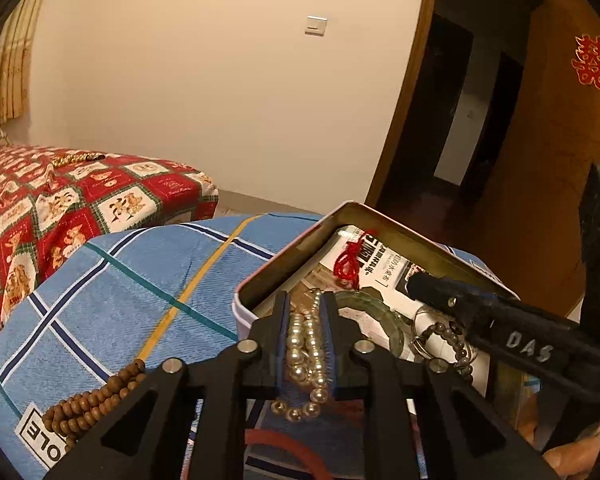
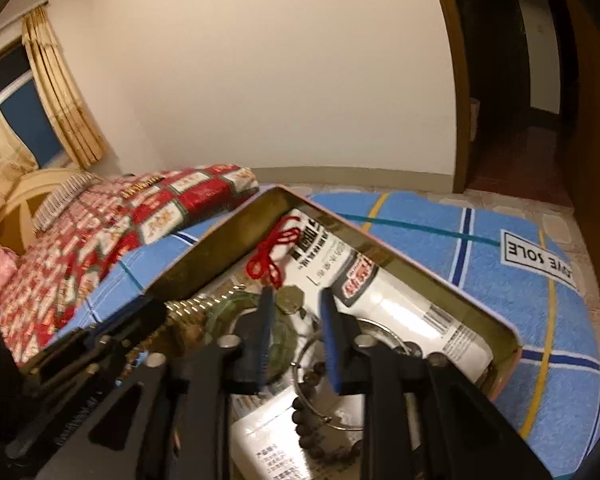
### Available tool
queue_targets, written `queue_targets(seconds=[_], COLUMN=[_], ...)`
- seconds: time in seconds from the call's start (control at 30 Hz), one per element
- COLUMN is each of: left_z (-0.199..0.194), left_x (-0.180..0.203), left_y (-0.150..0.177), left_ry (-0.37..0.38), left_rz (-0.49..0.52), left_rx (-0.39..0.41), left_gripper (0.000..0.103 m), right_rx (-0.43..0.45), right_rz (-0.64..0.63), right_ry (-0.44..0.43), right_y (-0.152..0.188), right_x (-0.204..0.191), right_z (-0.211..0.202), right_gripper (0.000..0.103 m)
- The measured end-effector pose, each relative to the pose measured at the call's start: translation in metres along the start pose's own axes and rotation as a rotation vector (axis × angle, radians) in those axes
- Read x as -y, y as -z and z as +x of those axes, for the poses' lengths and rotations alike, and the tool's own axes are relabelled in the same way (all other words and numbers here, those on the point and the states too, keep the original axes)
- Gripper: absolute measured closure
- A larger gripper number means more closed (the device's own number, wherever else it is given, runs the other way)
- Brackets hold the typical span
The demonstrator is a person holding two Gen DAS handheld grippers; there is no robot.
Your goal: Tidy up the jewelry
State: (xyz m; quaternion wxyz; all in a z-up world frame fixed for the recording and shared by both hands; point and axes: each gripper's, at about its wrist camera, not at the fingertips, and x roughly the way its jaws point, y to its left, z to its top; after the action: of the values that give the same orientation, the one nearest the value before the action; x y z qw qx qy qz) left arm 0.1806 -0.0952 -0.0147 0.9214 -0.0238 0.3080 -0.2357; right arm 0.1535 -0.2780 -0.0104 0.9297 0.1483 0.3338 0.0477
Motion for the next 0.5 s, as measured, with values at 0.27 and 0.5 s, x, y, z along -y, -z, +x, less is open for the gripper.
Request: queue_targets(seconds=[0.27,0.5], left_z=[-0.019,-0.037], left_x=[0.002,-0.005], left_y=[0.001,0.009], left_ry=[-0.031,-0.042], left_rz=[0.009,-0.028], left_rx=[0.076,0.103], left_gripper=[0.034,0.034], right_rx=[0.268,0.258], right_rz=[0.105,0.149], right_ry=[0.084,0.185], right_y=[0.0,0.016], right_x=[0.017,0.023], right_z=[-0.053,-0.06], right_gripper=[0.052,0.047])
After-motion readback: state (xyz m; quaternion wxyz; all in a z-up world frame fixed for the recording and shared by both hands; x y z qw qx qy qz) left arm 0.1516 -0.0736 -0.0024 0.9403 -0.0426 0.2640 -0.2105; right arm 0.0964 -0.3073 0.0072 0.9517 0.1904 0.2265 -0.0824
